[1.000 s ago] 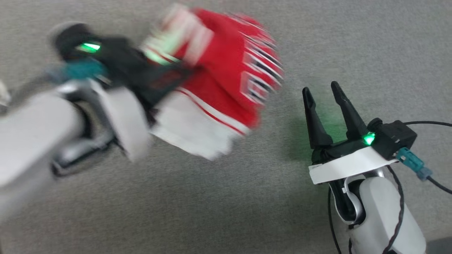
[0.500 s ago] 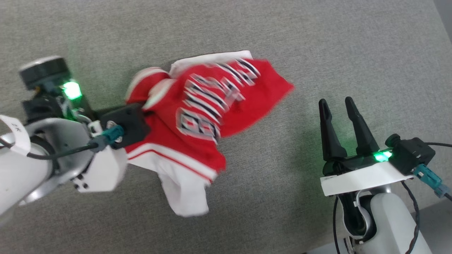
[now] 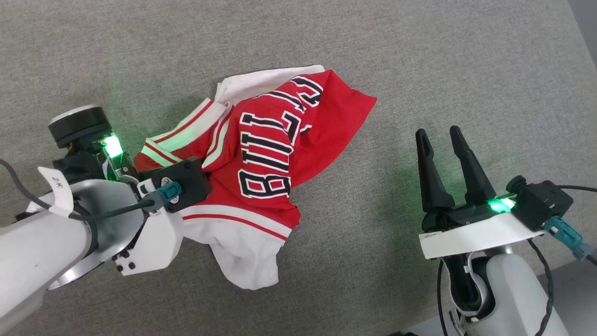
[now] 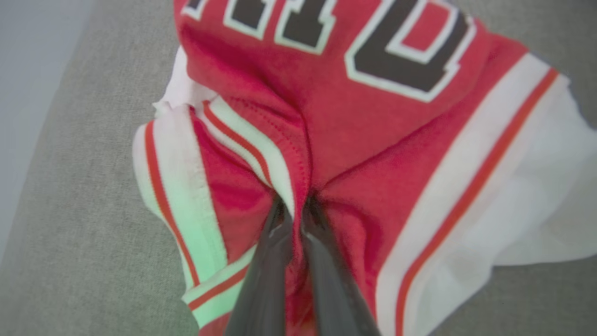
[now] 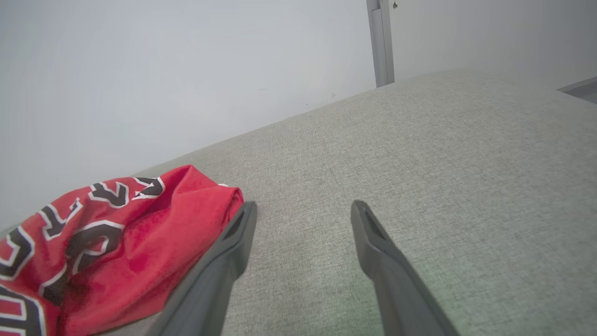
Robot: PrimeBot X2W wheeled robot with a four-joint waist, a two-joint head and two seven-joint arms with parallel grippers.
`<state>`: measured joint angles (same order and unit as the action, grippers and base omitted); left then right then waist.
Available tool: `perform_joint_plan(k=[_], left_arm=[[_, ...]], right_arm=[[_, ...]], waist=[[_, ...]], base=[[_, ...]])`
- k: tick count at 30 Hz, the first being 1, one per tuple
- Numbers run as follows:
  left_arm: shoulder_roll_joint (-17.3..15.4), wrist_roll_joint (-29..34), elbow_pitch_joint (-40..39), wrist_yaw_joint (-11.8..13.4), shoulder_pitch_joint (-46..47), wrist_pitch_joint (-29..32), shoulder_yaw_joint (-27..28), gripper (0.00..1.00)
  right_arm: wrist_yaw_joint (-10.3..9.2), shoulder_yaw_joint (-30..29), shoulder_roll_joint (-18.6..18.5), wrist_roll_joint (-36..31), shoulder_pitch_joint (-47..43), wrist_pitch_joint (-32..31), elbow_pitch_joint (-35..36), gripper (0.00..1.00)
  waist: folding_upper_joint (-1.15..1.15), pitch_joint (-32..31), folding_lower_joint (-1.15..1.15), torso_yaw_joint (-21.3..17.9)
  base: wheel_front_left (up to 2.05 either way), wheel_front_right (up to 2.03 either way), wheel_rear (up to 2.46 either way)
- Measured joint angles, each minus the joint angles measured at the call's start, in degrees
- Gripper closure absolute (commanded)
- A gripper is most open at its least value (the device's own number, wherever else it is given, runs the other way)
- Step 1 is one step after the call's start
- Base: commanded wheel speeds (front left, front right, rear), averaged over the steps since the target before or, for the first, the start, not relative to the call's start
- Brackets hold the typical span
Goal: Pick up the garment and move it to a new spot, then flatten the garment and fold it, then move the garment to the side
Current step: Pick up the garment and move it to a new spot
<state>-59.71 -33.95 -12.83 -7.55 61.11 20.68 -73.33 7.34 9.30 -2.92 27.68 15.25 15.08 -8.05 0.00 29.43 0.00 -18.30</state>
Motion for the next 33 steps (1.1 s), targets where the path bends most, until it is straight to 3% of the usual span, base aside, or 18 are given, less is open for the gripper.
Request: perform_joint_plan(k=[6,8,10,11,12,20,23,27,32,33], left_arm=[[1.8,-0.7,2.0,0.0,0.0,-0.6,0.0,1.0],[2.6,-1.9,2.9,0.0,0.3,-1.6,-0.1,0.75],[3.5,-3.8,3.7,0.0,0.9,-3.0,-0.1,0.25],[3.9,-5.0,4.3,0.0,1.3,-4.4,-0.1,0.05],[4.5,-5.9,4.9,0.0,1.6,-5.8,-0.1,0.0],[8.7,-18.5,14.1,0.0,-0.8,-23.6,0.0,0.0],[11.0,-28.1,21.4,0.0,-5.7,-33.5,-0.1,0.0],[14.2,-34.2,28.7,0.0,-11.7,-35.6,2.4,0.0],[18.8,-33.7,34.4,0.0,-22.4,-35.7,14.7,0.0],[18.8,-33.7,34.4,0.0,-22.4,-35.7,14.7,0.0]], right_arm=[[0.0,-0.4,0.0,-0.7,0.6,0.0,0.2,0.0],[0.0,-0.6,0.0,-1.5,0.6,0.0,0.2,0.0],[0.0,-1.1,0.0,-2.5,0.7,0.0,0.1,0.0],[0.0,-1.3,0.0,-3.1,0.8,0.0,-0.1,0.0],[0.0,-1.8,0.0,-3.8,0.9,0.0,-0.3,0.0],[0.0,-5.1,0.0,-10.6,0.9,0.0,-4.1,0.0],[0.0,-7.1,0.1,-13.7,0.4,0.0,-5.9,0.0],[0.0,-9.7,0.1,-15.8,-1.2,0.0,-7.5,0.0],[0.0,-11.9,0.0,-16.7,-3.2,0.0,-8.4,0.0],[0.0,-11.9,0.0,-16.7,-3.2,0.0,-8.4,0.0]], waist=[[0.0,-0.5,0.0,0.5],[0.0,-0.9,0.0,1.0],[0.0,-1.6,0.0,1.7],[0.0,-2.0,0.0,2.1],[0.0,-2.5,0.0,2.6],[0.0,-8.3,0.0,7.5],[0.0,-12.0,0.0,10.5],[0.0,-15.3,0.0,13.8],[0.0,-19.1,0.0,17.9],[0.0,-19.1,0.0,17.9]], base=[[0.0,0.0,0.0],[0.0,0.0,0.0],[0.0,0.0,0.0],[0.0,0.0,0.0],[0.0,0.0,0.0],[0.0,0.0,0.0],[0.0,0.0,0.0],[0.0,0.0,0.0],[0.0,0.0,0.0],[0.0,0.0,0.0]])
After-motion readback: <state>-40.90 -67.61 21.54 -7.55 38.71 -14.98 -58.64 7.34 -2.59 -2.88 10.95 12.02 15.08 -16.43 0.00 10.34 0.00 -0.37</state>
